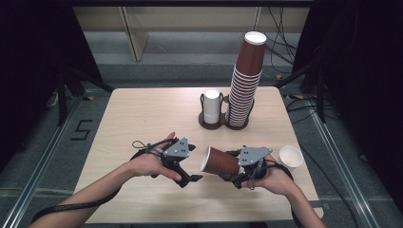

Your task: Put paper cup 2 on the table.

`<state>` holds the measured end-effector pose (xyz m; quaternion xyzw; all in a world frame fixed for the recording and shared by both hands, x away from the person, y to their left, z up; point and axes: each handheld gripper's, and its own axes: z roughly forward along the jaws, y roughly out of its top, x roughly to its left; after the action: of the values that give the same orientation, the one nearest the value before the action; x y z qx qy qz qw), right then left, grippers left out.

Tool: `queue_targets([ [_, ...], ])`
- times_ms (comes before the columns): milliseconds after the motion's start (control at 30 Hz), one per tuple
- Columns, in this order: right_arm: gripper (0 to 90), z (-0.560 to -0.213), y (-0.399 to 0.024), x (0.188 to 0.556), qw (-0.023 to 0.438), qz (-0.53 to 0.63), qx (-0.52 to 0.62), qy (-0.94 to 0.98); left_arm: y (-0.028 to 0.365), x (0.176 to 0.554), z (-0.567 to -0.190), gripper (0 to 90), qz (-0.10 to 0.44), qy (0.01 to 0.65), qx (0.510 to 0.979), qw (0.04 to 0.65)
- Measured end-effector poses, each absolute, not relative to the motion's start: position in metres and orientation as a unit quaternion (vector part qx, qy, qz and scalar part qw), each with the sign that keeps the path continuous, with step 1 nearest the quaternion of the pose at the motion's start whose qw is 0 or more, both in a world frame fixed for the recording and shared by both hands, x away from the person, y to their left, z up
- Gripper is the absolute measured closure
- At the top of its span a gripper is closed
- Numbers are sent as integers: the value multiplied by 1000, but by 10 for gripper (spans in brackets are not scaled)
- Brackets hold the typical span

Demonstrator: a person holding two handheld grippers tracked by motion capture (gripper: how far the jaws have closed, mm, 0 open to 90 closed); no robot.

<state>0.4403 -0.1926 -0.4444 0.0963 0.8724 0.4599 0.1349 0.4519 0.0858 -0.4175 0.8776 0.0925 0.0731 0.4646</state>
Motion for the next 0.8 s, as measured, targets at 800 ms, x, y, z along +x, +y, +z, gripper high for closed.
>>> queue_targets([
  [800, 218, -440, -180, 439, 129, 465, 60, 874, 74, 460, -421, 0, 67, 88, 888, 446],
])
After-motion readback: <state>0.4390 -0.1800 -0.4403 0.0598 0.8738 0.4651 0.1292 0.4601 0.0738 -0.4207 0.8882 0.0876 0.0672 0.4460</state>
